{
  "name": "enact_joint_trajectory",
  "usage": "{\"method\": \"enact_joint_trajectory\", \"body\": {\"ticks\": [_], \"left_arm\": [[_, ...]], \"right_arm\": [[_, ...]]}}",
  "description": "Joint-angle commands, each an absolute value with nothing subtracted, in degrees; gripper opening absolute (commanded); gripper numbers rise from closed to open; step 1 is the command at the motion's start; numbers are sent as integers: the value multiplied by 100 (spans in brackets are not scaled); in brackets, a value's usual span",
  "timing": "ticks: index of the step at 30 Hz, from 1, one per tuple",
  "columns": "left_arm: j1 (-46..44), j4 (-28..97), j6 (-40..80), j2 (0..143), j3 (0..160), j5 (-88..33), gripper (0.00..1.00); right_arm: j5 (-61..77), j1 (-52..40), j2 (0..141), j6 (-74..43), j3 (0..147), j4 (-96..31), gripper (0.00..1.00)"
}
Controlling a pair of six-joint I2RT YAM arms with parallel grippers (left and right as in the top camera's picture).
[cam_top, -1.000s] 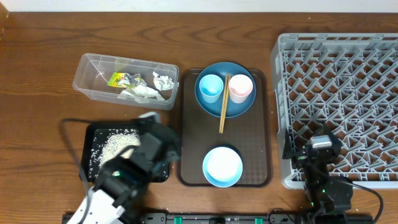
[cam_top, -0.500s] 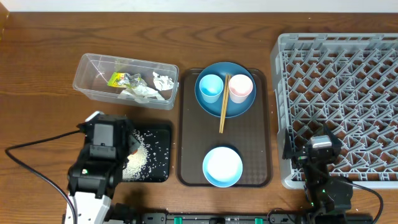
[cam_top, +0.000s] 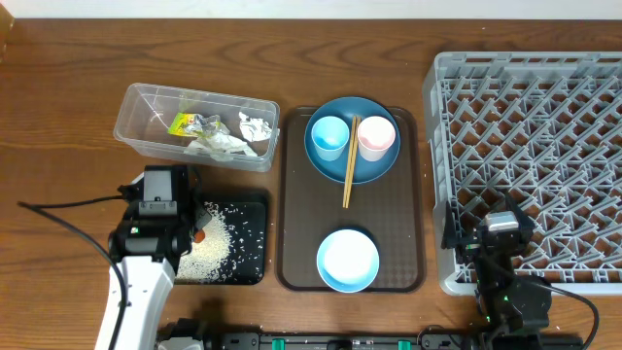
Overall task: Sort waste into correct bins and load items into the dishwasher rack
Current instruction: 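Carry the carrot left and release it onto the black rice tray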
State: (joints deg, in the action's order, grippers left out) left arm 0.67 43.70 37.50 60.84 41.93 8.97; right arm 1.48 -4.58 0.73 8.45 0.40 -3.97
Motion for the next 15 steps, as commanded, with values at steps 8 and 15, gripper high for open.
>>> {"method": "enact_joint_trajectory", "body": {"ticks": [8, 15], "left_arm": [[172, 4311, 3559, 6731, 4300, 416, 7], [169, 4209, 3559, 7306, 4285, 231, 7]], "right_arm": [[152, -377, 64, 886, 32, -414, 99], [152, -377, 64, 884, 32, -414, 99]]}}
